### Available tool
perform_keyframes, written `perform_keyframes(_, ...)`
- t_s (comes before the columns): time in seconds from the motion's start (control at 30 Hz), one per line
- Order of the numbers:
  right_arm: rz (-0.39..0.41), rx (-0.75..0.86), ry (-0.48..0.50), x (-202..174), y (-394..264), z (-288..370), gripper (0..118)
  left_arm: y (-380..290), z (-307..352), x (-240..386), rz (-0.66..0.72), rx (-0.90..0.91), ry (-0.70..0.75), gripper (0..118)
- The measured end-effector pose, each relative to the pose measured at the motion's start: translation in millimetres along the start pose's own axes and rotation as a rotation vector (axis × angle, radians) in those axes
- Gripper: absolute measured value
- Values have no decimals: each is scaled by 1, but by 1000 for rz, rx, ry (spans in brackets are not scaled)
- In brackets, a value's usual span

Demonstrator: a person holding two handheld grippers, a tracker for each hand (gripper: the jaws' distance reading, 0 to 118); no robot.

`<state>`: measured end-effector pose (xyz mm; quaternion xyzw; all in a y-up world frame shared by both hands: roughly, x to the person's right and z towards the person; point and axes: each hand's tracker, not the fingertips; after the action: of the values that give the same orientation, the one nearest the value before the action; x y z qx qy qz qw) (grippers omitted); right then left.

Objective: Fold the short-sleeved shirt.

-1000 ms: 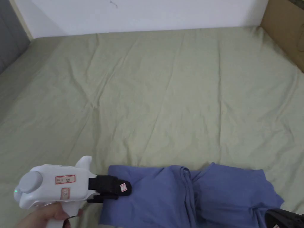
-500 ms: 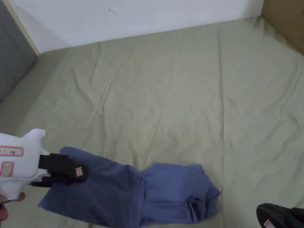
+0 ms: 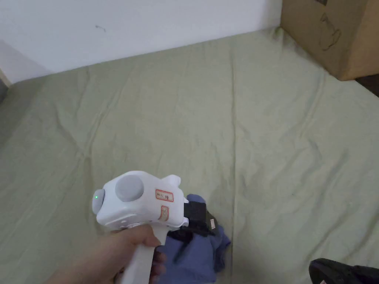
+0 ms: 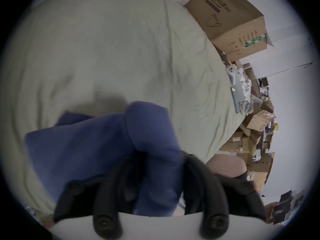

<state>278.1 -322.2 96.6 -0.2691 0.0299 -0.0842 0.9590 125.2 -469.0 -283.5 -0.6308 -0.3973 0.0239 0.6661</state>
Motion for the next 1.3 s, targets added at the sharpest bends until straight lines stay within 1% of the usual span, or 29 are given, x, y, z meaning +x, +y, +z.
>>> perform_keyframes(0.03,0,0,-2,1,-1,3,0,-3,4,5,15,40,-56,53)
perform_keyframes(0.07,2,-1,-7,3,-1,5,0,-5,12,8,30,68,-129,64)
perform_keyframes(0.13,0,-1,-17,6,-3,6,0,-11,40,9,35,117,-177,65)
perform_keyframes(0.17,-3,2,-17,7,-4,6,0,-11,56,10,20,159,-152,69)
perform_keyframes(0.23,-18,10,-9,9,-6,4,0,-20,86,9,-39,229,4,67)
perform_keyframes(0.27,-26,11,1,9,-6,3,0,-27,95,8,-72,271,88,66)
perform_keyframes(0.3,-29,12,8,9,-6,1,0,-35,99,16,-98,282,151,60)
perform_keyframes(0.33,-28,11,15,9,-7,-1,0,-39,94,17,-132,244,173,46)
perform_keyframes(0.37,-23,6,19,8,-7,-3,0,-43,85,19,-146,215,181,20)
perform_keyframes(0.4,-17,1,20,6,-7,-5,0,-48,73,21,-134,204,162,9)
perform_keyframes(0.47,3,-14,17,3,-6,-8,0,-51,39,28,-157,157,139,9)
perform_keyframes(0.53,14,-16,17,0,-5,-6,0,-51,0,36,-183,89,180,7)
perform_keyframes(0.63,17,-14,18,-2,-3,0,0,-42,-47,37,-163,73,193,1)
perform_keyframes(0.73,17,-20,1,-5,-3,2,0,-34,-65,39,-124,68,154,0)
perform_keyframes(0.8,11,-28,1,-6,-3,-1,0,-30,-64,43,-136,79,134,0)
perform_keyframes(0.87,6,-36,2,-8,-4,-9,0,-30,-46,48,-196,106,93,0)
perform_keyframes(0.93,-10,-43,22,-8,-2,-25,0,-34,-9,44,-209,198,2,0)
perform_keyframes(1.0,-30,-39,49,-5,2,-53,0,-43,33,34,-211,272,-47,0)
perform_keyframes(1.1,-84,-60,109,5,7,-126,0,-63,97,4,-201,408,-84,0)
perform_keyframes(1.13,-119,-90,120,9,6,-155,0,-70,111,-12,-161,418,-85,0)
perform_keyframes(1.17,-134,-131,137,15,4,-190,0,-77,123,-30,-120,419,-92,0)
perform_keyframes(1.2,-139,-184,132,22,-1,-223,0,-85,132,-47,-88,417,-101,0)
perform_keyframes(1.27,-154,-303,58,33,-10,-275,0,-99,143,-79,-61,437,-76,0)
perform_keyframes(1.3,-138,-338,54,39,-18,-293,0,-105,147,-93,-30,439,-46,0)
